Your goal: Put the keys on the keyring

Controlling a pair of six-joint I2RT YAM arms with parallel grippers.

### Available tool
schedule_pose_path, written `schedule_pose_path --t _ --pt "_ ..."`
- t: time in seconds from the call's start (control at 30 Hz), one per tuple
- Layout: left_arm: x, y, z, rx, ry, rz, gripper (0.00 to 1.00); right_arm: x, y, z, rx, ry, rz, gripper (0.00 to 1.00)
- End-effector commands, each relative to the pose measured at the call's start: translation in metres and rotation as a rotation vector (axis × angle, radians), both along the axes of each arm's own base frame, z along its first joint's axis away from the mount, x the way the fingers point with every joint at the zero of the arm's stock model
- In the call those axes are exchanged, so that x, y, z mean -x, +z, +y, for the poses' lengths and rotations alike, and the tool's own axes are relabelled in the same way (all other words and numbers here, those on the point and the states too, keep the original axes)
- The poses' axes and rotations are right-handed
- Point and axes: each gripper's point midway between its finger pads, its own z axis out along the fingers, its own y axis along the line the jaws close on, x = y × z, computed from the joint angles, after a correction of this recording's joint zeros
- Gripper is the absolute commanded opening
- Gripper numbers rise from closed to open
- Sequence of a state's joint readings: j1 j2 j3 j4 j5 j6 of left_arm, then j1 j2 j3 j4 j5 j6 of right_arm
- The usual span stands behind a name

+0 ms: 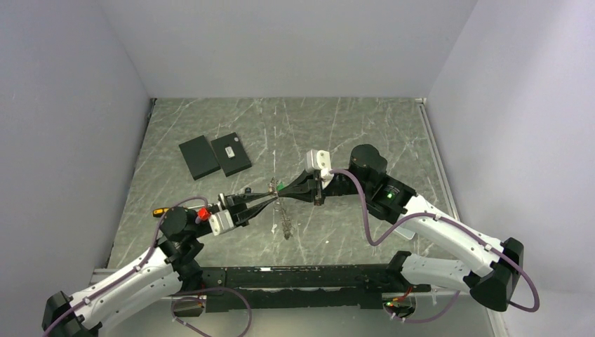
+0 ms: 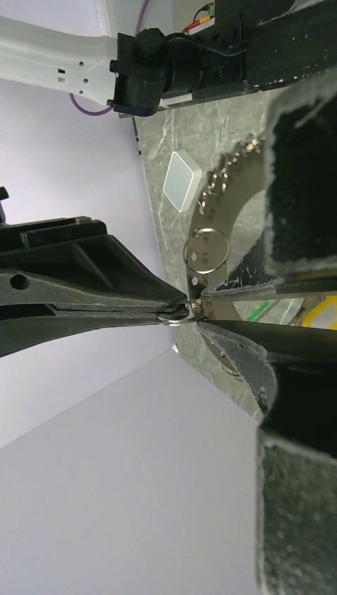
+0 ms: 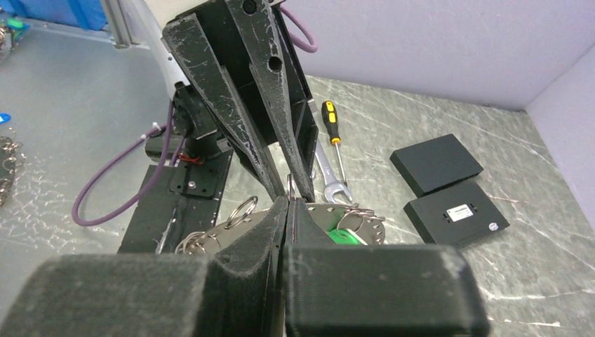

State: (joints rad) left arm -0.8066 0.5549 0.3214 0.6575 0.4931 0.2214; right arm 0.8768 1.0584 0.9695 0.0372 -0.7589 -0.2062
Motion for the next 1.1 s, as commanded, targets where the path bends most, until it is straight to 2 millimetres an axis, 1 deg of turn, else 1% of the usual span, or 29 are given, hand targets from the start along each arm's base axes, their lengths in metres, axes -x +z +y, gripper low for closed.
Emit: schedule_pose_path --t 0.0,0.13,0.27,0.43,0.77,1.07 --pt "-0.005 0.007 0.001 0.024 0.026 -0.009 0.21 0.006 0.049 -0.002 -0.127 0.019 -0.105 0.00" --pt "-0.004 0.012 0.002 0.048 0.023 -0.019 0.20 0.005 0.046 -0.002 -0.121 0.018 -0.106 0.00" --pt "-0.002 0.014 0.002 0.051 0.013 -0.026 0.16 0.004 0.042 -0.001 -0.111 0.014 -0.103 0.00" --pt "-0.002 0.015 0.002 0.051 0.016 -0.024 0.14 0.004 0.041 -0.002 -0.108 0.016 -0.104 0.00" --pt "0.001 0.019 0.003 0.073 0.002 -0.029 0.20 0.002 0.033 0.000 -0.085 0.014 -0.092 0.00" --pt "0.006 0.018 0.002 0.063 -0.024 -0.024 0.23 -0.003 0.035 -0.001 -0.094 -0.019 -0.110 0.00"
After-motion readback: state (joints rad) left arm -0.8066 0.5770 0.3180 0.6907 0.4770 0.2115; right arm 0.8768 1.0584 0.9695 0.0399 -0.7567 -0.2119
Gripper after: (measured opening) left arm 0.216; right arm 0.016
